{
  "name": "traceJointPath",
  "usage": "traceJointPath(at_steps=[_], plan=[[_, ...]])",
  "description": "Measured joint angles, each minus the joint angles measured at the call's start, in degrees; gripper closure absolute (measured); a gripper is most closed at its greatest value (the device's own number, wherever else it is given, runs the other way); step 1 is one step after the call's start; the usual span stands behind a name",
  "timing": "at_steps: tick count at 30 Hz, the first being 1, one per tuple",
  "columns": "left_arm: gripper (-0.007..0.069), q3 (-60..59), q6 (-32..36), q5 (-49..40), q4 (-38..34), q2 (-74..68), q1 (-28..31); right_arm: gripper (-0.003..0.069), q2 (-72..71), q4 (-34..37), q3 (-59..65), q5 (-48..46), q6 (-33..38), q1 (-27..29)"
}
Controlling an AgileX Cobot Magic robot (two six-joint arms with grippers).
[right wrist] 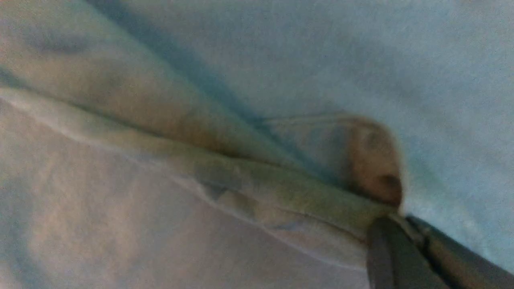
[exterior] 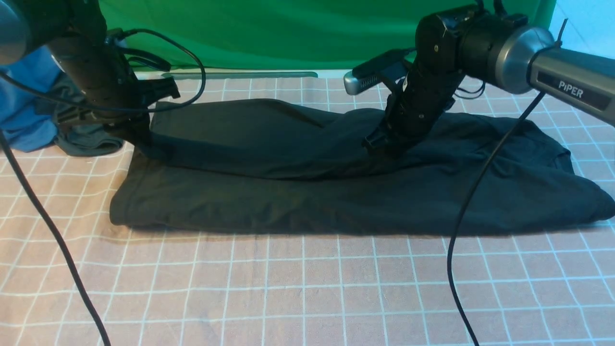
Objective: Fold a long-sleeved shirt over a pink coffee tablecloth.
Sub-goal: 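Fold the black garment in half by bringing its near edge over to the far edge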
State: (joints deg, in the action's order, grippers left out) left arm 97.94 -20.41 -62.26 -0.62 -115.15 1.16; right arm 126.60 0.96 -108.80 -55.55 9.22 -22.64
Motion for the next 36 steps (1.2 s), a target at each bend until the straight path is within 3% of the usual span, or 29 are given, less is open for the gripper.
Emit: traceJointPath(at_steps=[8,21,36], plan=[[0.0593,2.3,0.0,2.5,-0.3,0.0,1.2,0.0617,0.0,0.1,-5.8,0.8,0.0,2.5],[0.0593,4.6,-2.0,13.4,-1.1,-3.2,1.2,0.0618,2.9,0.2,-6.2,12.3,-0.5,4.3],[0.0593,5.5,-7.5,21.9,4.7,-8.9,1.2,0.0598,7.2,0.2,-6.2,26.2,-1.8,4.3]])
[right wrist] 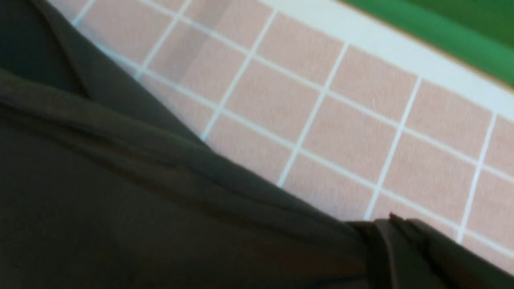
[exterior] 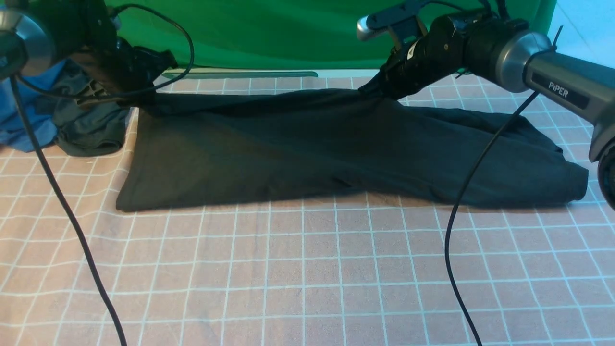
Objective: Fold a long-sleeved shirt over a pink coffee tablecloth.
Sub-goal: 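Fold the black garment in half by bringing its near edge over to the far edge, then pull the folded dark garment lengthwise by its ends to straighten it flat on the table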
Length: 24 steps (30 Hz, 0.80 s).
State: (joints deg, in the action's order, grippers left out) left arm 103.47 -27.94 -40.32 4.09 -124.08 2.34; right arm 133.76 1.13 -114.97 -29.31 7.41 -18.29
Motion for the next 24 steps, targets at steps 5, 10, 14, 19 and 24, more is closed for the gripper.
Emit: traceJointPath(at_steps=[5,10,14,19,24], plan=[[0.0559,0.1,0.0,0.5,0.3,-1.1,0.0,0.0489,0.2,-0.1,0.0,1.5,-0.1,0.0],[0.0436,0.1,-0.1,3.2,3.0,-1.2,0.0,0.0408,0.3,-0.2,0.0,2.8,1.2,0.0],[0.0309,0.2,-1.2,3.0,9.1,-0.1,0.0,0.0428,-1.1,-2.5,0.0,0.9,2.2,0.0],[0.0315,0.2,1.2,-6.1,3.7,4.0,0.0,0.0487,-8.3,-4.0,0.0,-8.5,2.2,0.0],[0.0509,0.2,11.3,-9.7,-9.2,4.8,-2.0,0.0561,-12.7,-4.1,-0.1,-13.6,2.3,0.0]])
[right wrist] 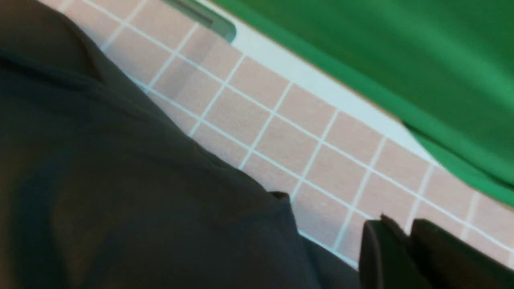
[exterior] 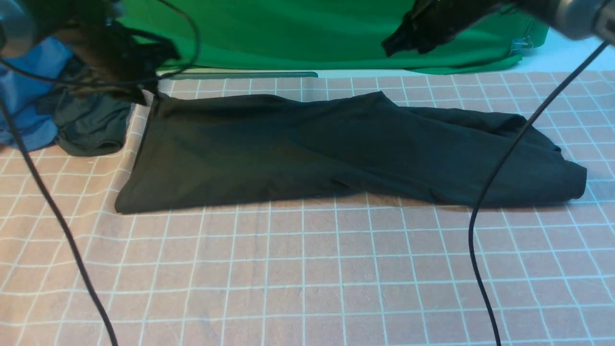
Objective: Fold a long-sleeved shirt over a pink coffee tablecloth.
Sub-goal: 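Pull the folded dark garment lengthwise by its ends to straighten it flat on the table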
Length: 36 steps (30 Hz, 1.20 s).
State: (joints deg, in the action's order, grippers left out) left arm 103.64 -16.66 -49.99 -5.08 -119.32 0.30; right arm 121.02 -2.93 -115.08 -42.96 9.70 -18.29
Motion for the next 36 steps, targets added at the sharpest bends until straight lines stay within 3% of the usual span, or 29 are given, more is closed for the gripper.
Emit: traceJointPath(at_steps=[3,8,12,16,22,26,28,29,32,36], plan=[[0.0601,0.1,3.1,0.0,-3.4,-1.9,-3.8,0.0609,-0.2,0.0,-0.1,-3.1,0.0,0.0],[0.0612,0.1,3.1,0.8,-4.1,-6.7,-6.6,0.061,0.2,0.0,0.0,-8.0,0.9,0.1],[0.0611,0.1,2.3,-0.5,-4.4,-8.2,-5.5,0.061,0.1,-0.2,0.0,-15.3,2.2,1.5],[0.0611,0.1,3.9,-4.4,-4.4,-5.2,-2.4,0.061,-0.9,-0.2,0.0,-23.8,2.6,6.6],[0.0611,-3.5,6.3,-6.2,-5.1,1.2,0.4,0.0608,-1.6,1.1,2.0,-26.2,2.6,14.6],[0.0611,-10.2,7.7,-4.0,-6.9,3.3,0.4,0.0532,0.4,7.2,2.9,-25.6,5.7,19.1],[0.0611,-14.3,7.7,-1.9,-9.0,2.7,0.4,0.0414,2.9,10.6,2.9,-23.0,9.6,19.7],[0.0611,-14.5,7.7,-1.7,-9.0,2.7,0.4,0.0414,2.9,10.7,2.9,-22.7,9.9,19.7],[0.0611,-17.2,7.7,1.2,-9.9,1.7,0.4,0.0288,6.6,11.9,2.9,-17.0,11.8,19.1],[0.0611,-17.5,7.9,2.4,-10.0,1.6,0.4,0.0259,9.1,12.4,2.9,-14.1,12.9,18.5]])
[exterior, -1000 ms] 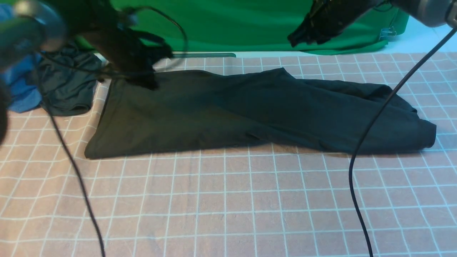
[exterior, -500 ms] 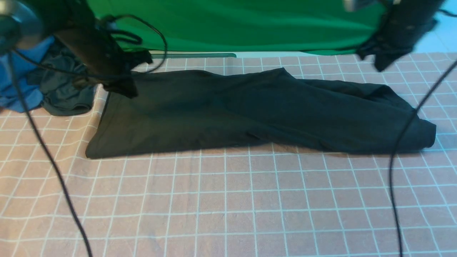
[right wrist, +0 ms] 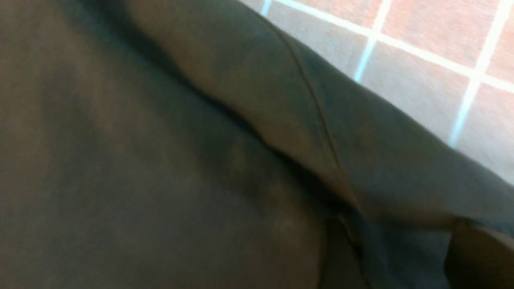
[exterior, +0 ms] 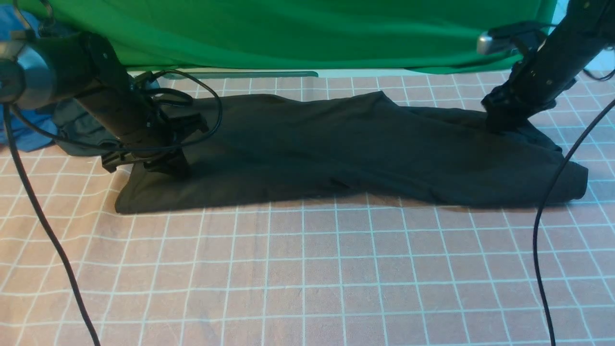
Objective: Fold a long-sleeved shirt over a pink coffee tablecloth.
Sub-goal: 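Pull the folded dark garment lengthwise by its ends to straighten it flat on the table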
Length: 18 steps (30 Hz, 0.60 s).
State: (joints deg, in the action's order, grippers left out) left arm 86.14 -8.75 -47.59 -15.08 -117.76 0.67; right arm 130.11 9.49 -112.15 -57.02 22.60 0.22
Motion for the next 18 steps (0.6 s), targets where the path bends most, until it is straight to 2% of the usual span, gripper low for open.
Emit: traceJointPath(at_steps=[6,12,14,15,18], plan=[[0.0611,-0.2,0.4,0.9,-0.1,0.0,0.0,0.0252,2.2,0.1,0.0,1.5,3.9,-1.8],[0.0611,-0.2,0.4,0.9,-0.2,0.0,0.0,0.0269,3.2,0.0,0.0,0.1,4.6,-3.5],[0.0611,-0.2,0.4,0.9,-0.2,0.0,0.0,0.0322,3.2,-0.2,0.0,-0.1,4.4,-3.7],[0.0611,-0.2,0.4,0.9,-0.2,0.0,0.0,0.0412,3.2,-0.6,-0.2,-0.6,3.6,-3.9],[0.0611,-0.2,0.4,1.0,-0.2,0.0,0.0,0.0573,3.2,-1.0,-1.9,-3.3,1.6,-4.0]])
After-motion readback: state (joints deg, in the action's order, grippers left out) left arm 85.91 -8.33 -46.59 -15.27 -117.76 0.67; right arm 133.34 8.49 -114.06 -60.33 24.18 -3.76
